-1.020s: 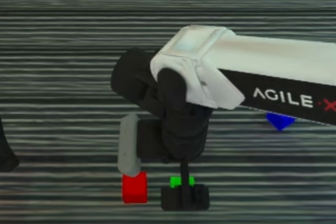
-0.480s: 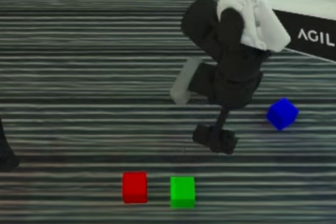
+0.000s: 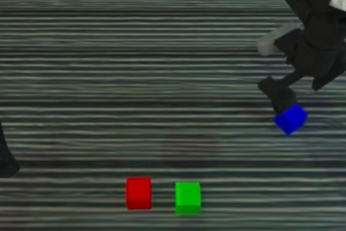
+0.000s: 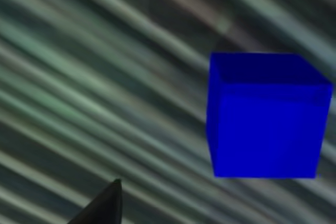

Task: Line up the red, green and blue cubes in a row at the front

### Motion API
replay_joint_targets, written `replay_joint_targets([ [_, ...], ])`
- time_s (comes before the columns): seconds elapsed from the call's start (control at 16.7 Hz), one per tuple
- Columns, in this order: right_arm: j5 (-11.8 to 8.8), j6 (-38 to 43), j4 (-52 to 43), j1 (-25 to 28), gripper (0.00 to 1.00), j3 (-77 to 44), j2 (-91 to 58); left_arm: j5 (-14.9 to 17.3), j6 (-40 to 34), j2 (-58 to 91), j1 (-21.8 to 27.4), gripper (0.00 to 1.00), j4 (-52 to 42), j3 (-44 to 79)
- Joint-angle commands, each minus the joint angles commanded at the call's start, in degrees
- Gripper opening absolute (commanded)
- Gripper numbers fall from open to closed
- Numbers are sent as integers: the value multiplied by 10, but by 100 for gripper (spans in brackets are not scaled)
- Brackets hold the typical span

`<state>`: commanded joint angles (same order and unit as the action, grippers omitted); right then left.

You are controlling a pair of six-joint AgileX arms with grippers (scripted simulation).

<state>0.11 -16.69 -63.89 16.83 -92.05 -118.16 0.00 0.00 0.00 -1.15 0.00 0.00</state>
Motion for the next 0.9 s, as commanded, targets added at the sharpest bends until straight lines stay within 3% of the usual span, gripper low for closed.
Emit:
replay_joint_targets([
  [0.36, 0, 0, 9, 1, 100, 8, -1, 0, 0, 0, 0, 100, 0, 0],
  [0.9, 1, 2, 176, 0, 100, 104, -72, 0, 0, 0, 0, 100, 0, 0],
])
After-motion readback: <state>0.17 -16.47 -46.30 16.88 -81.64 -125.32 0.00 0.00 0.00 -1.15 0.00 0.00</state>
